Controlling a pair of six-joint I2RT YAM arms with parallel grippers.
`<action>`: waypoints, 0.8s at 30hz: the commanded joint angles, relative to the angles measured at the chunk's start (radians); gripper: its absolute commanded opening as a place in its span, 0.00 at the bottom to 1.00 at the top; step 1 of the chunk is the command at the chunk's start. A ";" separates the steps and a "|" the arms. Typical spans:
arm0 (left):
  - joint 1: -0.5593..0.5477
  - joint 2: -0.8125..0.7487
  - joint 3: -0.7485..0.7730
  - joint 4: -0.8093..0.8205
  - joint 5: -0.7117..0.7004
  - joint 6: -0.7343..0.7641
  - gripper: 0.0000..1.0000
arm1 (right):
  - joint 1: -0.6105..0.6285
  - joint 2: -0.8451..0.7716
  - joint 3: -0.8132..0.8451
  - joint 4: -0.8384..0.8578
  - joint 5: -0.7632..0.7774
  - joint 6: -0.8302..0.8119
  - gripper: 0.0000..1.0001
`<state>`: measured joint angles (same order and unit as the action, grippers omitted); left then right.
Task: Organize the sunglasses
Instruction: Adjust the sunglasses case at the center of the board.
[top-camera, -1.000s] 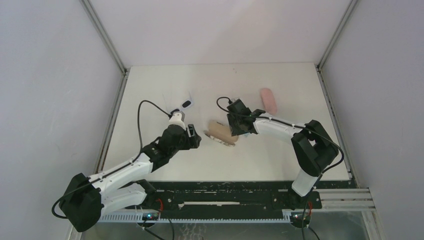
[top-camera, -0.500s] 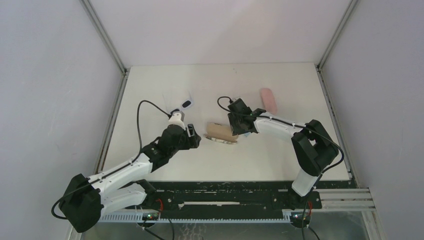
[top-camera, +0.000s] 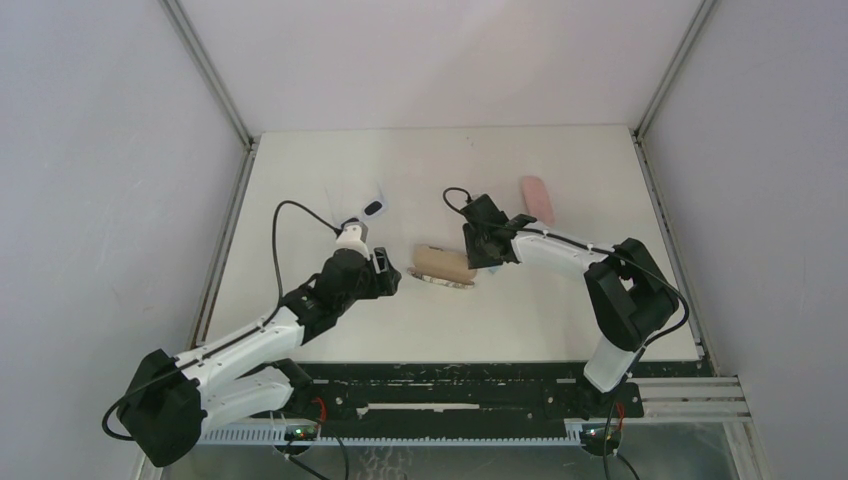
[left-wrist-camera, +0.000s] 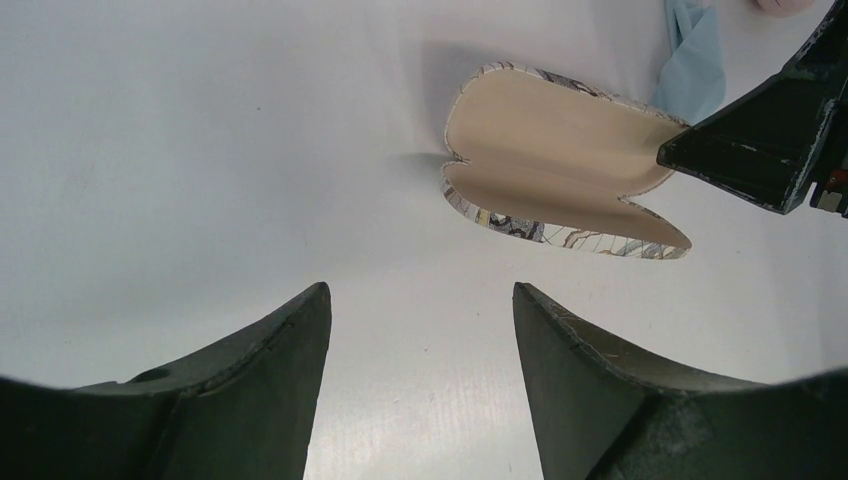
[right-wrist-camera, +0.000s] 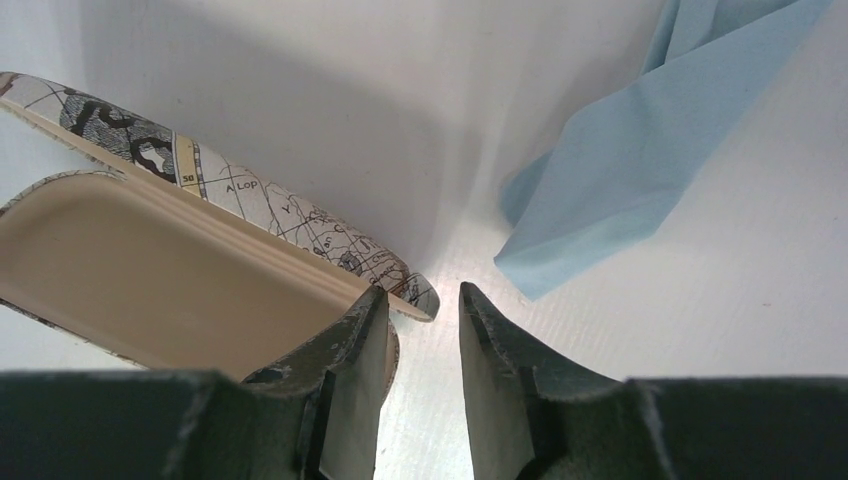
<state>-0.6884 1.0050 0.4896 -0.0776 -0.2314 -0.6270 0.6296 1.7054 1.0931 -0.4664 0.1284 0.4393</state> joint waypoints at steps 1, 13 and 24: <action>0.010 -0.019 -0.021 0.010 -0.004 0.013 0.71 | -0.007 -0.012 0.001 0.008 -0.028 0.053 0.32; 0.013 -0.008 -0.012 0.009 0.002 0.016 0.71 | -0.019 0.014 -0.006 0.028 -0.051 0.051 0.22; 0.024 -0.005 -0.002 0.000 0.006 0.023 0.71 | -0.036 0.013 -0.004 0.161 -0.026 -0.116 0.09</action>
<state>-0.6765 1.0058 0.4896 -0.0780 -0.2298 -0.6254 0.6079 1.7187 1.0912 -0.4217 0.0917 0.4171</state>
